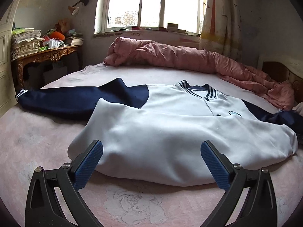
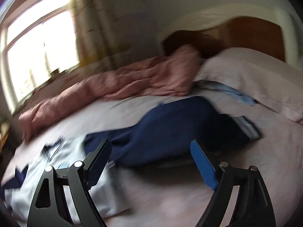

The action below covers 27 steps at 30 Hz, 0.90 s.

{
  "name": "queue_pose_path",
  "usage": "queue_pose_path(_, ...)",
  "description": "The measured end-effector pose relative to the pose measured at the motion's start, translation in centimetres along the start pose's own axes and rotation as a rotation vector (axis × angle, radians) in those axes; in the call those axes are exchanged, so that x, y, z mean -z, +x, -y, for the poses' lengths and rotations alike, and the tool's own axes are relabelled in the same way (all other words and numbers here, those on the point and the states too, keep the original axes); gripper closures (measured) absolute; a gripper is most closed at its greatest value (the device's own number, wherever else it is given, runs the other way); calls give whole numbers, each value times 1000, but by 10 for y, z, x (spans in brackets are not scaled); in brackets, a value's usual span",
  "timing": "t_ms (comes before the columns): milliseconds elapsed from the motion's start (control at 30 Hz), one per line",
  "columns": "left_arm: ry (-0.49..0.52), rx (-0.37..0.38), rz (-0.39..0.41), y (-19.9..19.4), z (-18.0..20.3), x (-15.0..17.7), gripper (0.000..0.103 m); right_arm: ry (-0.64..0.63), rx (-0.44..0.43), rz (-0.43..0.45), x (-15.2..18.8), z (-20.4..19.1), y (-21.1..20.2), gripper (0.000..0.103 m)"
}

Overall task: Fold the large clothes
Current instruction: 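Grasp the striped navy sleeve cuff with the right gripper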

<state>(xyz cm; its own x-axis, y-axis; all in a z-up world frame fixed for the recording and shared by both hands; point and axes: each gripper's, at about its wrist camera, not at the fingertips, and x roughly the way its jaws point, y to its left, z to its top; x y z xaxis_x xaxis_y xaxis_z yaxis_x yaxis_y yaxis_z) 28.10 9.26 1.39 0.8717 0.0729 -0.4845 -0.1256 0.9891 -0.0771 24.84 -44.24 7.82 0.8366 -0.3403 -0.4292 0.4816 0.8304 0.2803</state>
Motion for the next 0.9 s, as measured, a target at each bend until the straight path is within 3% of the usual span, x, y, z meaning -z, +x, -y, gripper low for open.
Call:
queue_pose_path(200,46,-13,24,-5,10,2,1,293,137,-64,-11,116,33,16)
queue_pose_path(367,43,-14,26,-5,9,2,1,513,58,-78,-6,183,47,16)
queue_pose_path(467,40,-16,19,-4,8,2,1,549,42,-119,0,201,66,16)
queue_pose_path(533,42,-17,19,-4,9,2,1,576,13,-157,6,210,82,23)
queue_pose_path(667,50,-19,17,-3,9,2,1,509,70,-139,6,207,97,29)
queue_pose_path(700,52,-19,16,-3,9,3,1,493,82,-139,5,205,99,34)
queue_pose_path(767,51,-25,11,-2,8,2,1,471,140,-147,6,203,108,55)
queue_pose_path(833,50,-27,14,-3,8,2,1,500,180,-142,8,206,110,84)
queue_pose_path(900,53,-24,22,-5,9,2,1,512,158,-133,8,207,107,90)
